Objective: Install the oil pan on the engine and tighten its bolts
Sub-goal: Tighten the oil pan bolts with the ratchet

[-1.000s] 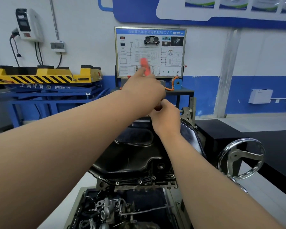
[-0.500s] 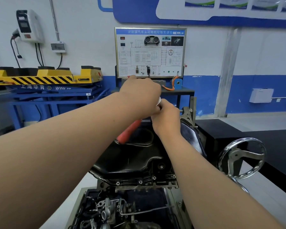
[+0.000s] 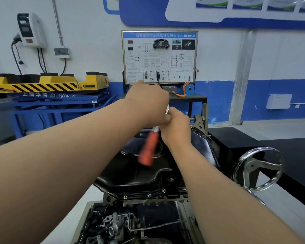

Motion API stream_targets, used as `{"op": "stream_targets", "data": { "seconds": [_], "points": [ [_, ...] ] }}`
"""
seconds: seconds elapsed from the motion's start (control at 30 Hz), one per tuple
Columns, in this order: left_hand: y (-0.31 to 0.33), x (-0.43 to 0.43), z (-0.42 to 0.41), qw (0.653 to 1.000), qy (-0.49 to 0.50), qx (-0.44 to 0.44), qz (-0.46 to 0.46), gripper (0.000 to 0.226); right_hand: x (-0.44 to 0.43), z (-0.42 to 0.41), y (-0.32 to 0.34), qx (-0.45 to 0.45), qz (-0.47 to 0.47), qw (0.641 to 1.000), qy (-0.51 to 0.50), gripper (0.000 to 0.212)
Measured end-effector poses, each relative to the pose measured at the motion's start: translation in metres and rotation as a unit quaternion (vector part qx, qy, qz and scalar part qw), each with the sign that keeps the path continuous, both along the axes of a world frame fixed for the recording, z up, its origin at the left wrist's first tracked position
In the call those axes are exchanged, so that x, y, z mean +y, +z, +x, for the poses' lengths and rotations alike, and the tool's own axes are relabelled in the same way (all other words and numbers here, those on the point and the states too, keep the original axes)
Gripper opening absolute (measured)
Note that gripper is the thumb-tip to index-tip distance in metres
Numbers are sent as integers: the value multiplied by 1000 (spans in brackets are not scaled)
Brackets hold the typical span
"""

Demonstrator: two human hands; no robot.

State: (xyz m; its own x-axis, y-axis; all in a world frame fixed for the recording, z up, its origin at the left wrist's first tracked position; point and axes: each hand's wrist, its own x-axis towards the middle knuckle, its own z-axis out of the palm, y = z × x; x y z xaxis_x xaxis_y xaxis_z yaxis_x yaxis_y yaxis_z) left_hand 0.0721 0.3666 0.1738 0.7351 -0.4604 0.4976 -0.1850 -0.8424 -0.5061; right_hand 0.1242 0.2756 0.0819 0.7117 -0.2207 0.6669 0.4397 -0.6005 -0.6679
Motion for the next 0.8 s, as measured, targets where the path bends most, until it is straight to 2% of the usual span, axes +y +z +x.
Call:
{"op": "stream_targets", "data": {
  "seconds": [0.07,0.13,0.23,0.33,0.4,0.5,0.6,0.63,0.7,0.77,0.8],
  "points": [
    [-1,-2,-2,999,11,5,-39,43,0,0,0,3,6,1000,-3,30],
    [-2,-5,0,999,13,8,-41,38,-1,1,0,8,-7,1000,-17,24],
    [6,-5,-3,999,-7,36,15,3,0,1,1,8,9,1000,-5,22],
    [9,-1,-3,996,-22,12,81,27,1,1,1,5,-18,1000,14,11],
    [5,-1,0,994,-34,-11,100,31,0,2,1,3,-26,1000,17,9],
    [2,1,-1,998,-38,3,58,7,-2,3,0,-5,-27,1000,-7,24],
    [0,3,-4,999,1,26,18,36,-3,3,0,-1,-53,998,-31,17],
    [-1,1,-4,999,1,34,0,39,-4,4,0,0,-67,997,-33,16],
    [-2,-5,-7,998,1,49,-31,32,-4,3,0,18,-75,996,-35,14],
    [3,-7,-7,999,-7,52,-11,9,-3,1,2,31,-32,999,-20,18],
    [5,-5,-6,999,-13,46,9,7,-1,1,3,30,-14,999,-4,20]
  ]
}}
